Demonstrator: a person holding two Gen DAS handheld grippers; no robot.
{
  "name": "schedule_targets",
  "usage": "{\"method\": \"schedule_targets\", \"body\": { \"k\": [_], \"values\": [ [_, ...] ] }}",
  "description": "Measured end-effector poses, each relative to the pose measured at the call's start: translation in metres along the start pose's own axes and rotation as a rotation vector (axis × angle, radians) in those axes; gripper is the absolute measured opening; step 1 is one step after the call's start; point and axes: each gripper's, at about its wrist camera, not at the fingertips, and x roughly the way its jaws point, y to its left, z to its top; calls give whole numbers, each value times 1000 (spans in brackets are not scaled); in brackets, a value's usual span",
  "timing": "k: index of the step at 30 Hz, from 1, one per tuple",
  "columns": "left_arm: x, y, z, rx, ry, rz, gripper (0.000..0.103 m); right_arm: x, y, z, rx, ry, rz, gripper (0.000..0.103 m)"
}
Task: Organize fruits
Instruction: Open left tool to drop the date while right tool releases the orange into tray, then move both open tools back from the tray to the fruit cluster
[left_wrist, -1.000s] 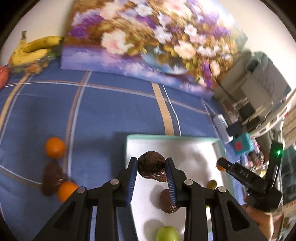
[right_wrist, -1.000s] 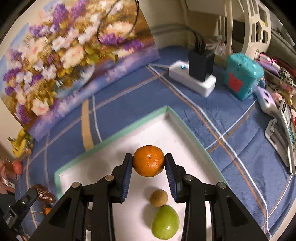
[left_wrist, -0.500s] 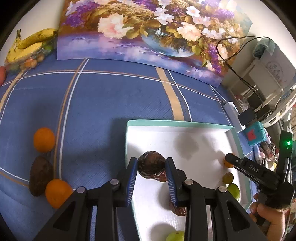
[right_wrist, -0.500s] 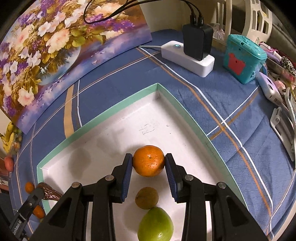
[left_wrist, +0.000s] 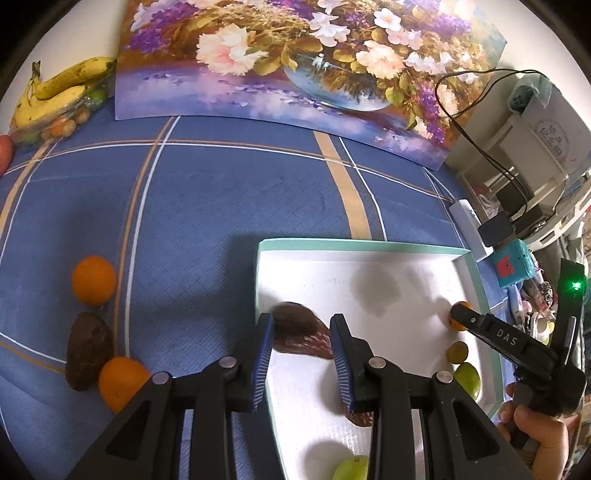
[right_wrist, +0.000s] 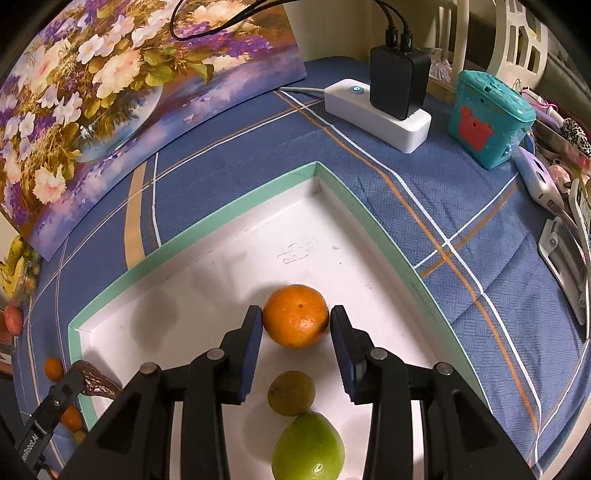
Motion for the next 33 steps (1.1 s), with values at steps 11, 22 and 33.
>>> {"method": "schedule_targets", "body": {
  "k": [11,22,33],
  "values": [
    [-31,-8,10,10,-37,20,63,-32,13,7,-40,-56,-7,58],
    [-45,27,13,-43,-58,223,97,-41,30,-4,-92,-38,-7,77],
    [-73,55,6,-79,-123,288,103,-54,54,-23,-129,-59,8,95]
  ]
}}
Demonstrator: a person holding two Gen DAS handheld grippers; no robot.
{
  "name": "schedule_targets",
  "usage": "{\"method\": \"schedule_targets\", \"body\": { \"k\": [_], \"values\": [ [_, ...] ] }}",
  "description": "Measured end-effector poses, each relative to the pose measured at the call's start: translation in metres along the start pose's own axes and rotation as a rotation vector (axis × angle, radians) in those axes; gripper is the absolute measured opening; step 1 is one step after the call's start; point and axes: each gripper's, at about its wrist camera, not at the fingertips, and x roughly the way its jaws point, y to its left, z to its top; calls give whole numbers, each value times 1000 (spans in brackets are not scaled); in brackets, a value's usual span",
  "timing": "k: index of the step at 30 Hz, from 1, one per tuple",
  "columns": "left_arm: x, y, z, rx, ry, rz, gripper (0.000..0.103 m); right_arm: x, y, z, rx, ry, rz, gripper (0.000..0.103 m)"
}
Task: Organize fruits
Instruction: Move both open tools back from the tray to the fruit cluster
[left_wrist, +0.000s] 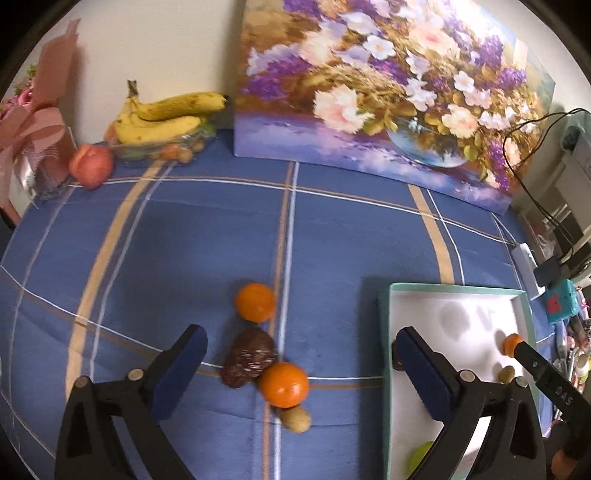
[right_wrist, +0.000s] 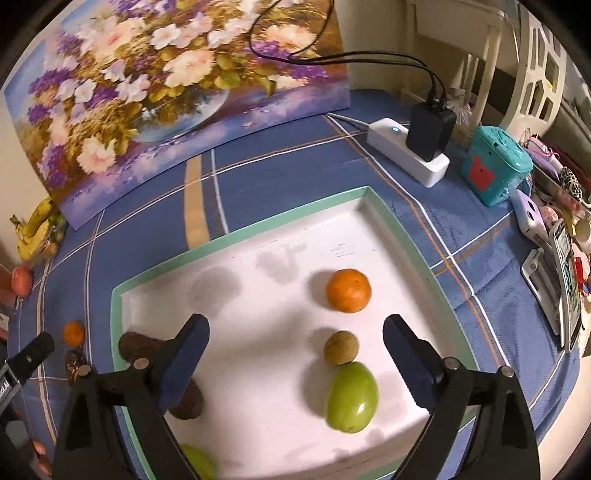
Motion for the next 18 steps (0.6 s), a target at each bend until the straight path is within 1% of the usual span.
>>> {"method": "schedule_targets", "body": {
  "k": [5,10,12,18],
  "values": [
    [-12,11,-2,-12,-35,-1,103,-13,9,-5,-1,-35,27,95],
    [-25,17,-7,-23,-88,-16,103,-29,19,-10,-15,-75,48,95],
    [-29,21,-8,-39,-103,-18,103,-37,21,-13,1,-99,82,95],
    [-37,30,-12,-55,-99,-43,103,-50,26,-21,6,-124,105,95]
  ]
}}
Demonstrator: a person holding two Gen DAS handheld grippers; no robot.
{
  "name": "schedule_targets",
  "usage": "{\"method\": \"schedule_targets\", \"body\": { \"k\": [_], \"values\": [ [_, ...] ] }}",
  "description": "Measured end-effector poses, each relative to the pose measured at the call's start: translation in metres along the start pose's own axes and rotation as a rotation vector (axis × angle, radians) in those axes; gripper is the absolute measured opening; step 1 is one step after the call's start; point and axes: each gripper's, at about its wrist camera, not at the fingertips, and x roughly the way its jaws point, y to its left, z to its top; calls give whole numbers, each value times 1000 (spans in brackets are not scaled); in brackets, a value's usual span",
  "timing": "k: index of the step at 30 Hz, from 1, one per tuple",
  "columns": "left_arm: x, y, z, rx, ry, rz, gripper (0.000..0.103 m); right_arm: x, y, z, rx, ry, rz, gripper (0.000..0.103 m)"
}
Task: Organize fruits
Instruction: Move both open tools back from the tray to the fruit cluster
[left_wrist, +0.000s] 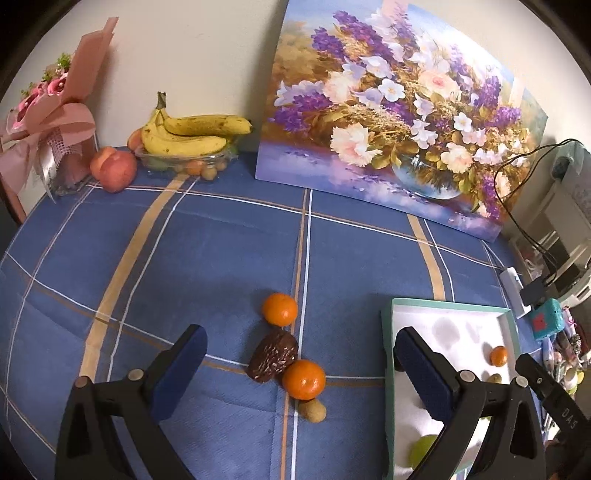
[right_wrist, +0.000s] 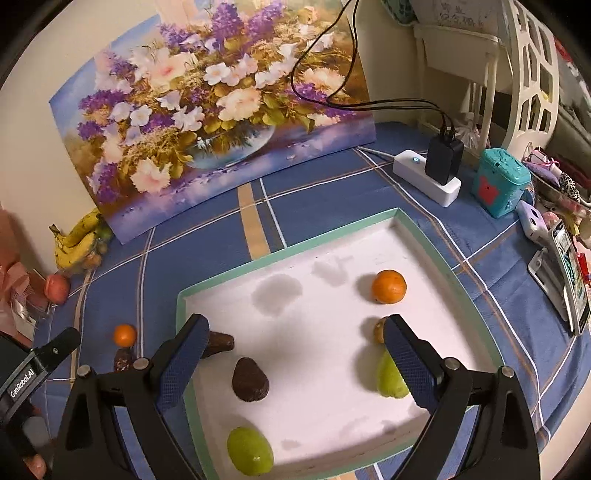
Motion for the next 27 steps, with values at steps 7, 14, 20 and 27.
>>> {"method": "schedule_targets", "body": {
  "k": [7,14,20,27],
  "values": [
    [-22,12,-2,2,-29,8,103,1,17,-11,-53,25,22,95],
    [-27,45,-2,-32,-5,52,103,5,37,-16,-111,47,36,95],
    [-35,81,1,-81,-17,133,103,11,53,-18,-130,68,66,95],
    [-51,112,3,-126,-60,184,103,16,90,-24,-171,74,145,95]
  ]
}}
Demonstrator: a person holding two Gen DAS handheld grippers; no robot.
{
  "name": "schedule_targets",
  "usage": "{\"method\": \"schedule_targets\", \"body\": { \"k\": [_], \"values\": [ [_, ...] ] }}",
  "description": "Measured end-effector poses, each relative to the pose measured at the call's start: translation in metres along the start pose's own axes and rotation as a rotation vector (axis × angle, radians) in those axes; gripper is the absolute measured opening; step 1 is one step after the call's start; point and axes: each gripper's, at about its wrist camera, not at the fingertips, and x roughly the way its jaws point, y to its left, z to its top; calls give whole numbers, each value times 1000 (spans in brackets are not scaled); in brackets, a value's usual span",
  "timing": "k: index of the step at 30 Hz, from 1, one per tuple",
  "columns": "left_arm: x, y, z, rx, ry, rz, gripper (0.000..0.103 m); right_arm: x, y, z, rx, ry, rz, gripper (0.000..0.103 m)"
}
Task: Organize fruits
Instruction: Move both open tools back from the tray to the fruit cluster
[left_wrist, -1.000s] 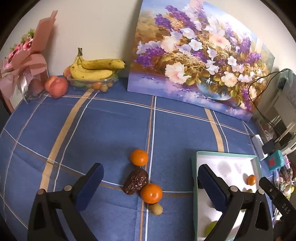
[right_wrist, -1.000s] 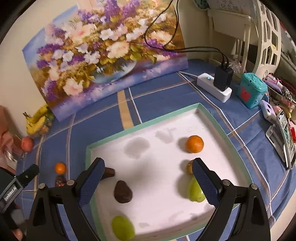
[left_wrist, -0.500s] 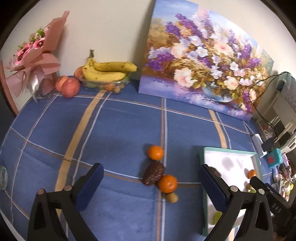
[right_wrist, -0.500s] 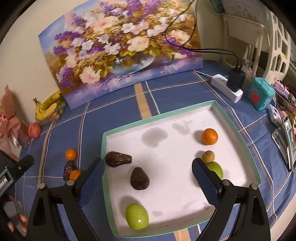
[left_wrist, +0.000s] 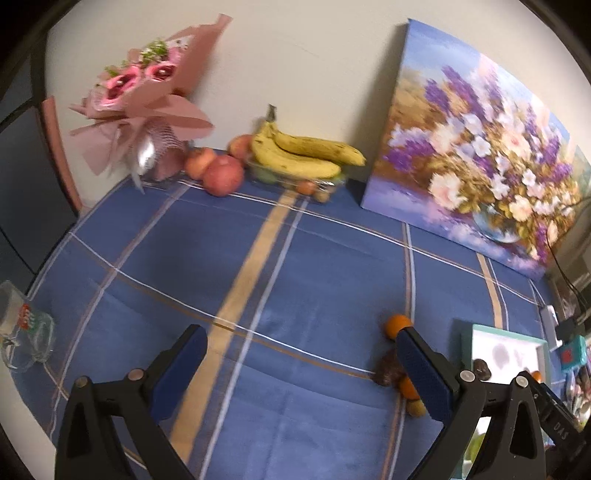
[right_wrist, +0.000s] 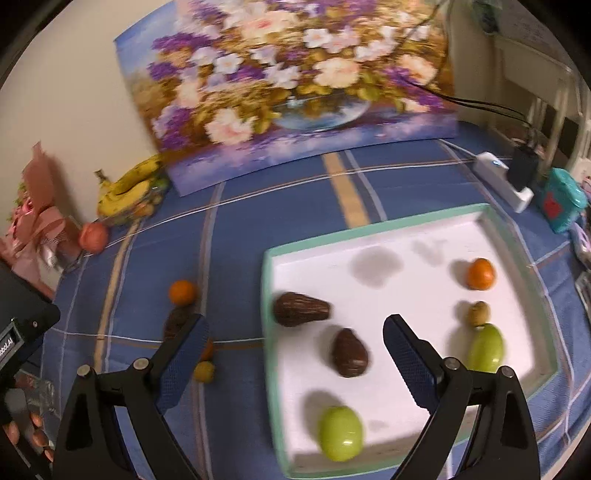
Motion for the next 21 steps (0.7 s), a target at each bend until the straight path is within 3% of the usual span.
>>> {"method": "schedule_targets", "body": {
  "k": [11,18,21],
  "values": [
    [6,24,2,-48,21,24,103,13,52,-3,-102,-1,67,95],
    [24,23,-1,-44,86,8,103,27,66,-9,-141,47,72,95],
    [27,20,-2,-39,94,-3,103,30,68,-11,-149,60,77,88]
  ]
}}
